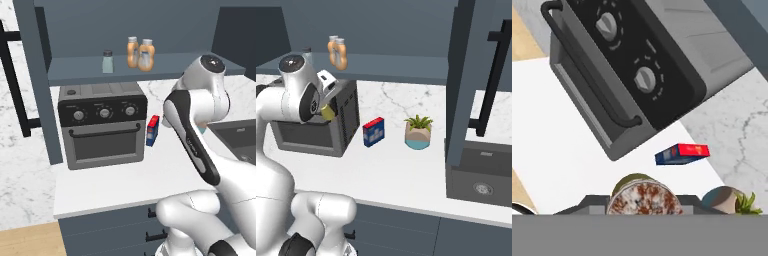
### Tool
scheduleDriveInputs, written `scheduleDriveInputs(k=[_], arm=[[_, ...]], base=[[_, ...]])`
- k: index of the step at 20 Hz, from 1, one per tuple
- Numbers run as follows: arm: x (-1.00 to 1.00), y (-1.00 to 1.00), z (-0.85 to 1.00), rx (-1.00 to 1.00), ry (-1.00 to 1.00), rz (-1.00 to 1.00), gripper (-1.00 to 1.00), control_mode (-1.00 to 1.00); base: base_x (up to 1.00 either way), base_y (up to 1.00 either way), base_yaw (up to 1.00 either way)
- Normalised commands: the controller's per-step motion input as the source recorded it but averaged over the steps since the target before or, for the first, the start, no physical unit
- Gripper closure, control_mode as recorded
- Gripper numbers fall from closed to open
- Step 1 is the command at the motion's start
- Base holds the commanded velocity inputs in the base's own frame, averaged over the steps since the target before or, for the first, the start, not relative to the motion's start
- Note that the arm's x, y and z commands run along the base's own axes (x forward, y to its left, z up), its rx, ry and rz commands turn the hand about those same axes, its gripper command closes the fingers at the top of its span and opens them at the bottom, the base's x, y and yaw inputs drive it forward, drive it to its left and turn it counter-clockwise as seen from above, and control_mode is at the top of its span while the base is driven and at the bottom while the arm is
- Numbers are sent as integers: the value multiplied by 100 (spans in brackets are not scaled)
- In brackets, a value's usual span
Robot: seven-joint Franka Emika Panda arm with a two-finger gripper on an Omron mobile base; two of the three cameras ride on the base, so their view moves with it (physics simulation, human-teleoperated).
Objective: Put the shaker and condiment bottle from the counter next to their counterparts in the cabinet.
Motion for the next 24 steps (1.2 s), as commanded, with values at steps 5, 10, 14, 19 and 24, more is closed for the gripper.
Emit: scheduleDriveInputs(k=[5,10,14,19,24], arm=[[-18,1,0,11,-5,11,100,-100],[-1,16,4,7,-1,7,100,-100],[0,26,18,0,0,0,100,-100],[-3,32,27,0,0,0,100,-100],[-1,2,32,3,2,-2,100,-100]], base=[[0,0,0],[0,0,0],[0,0,0],[0,0,0],[0,0,0]])
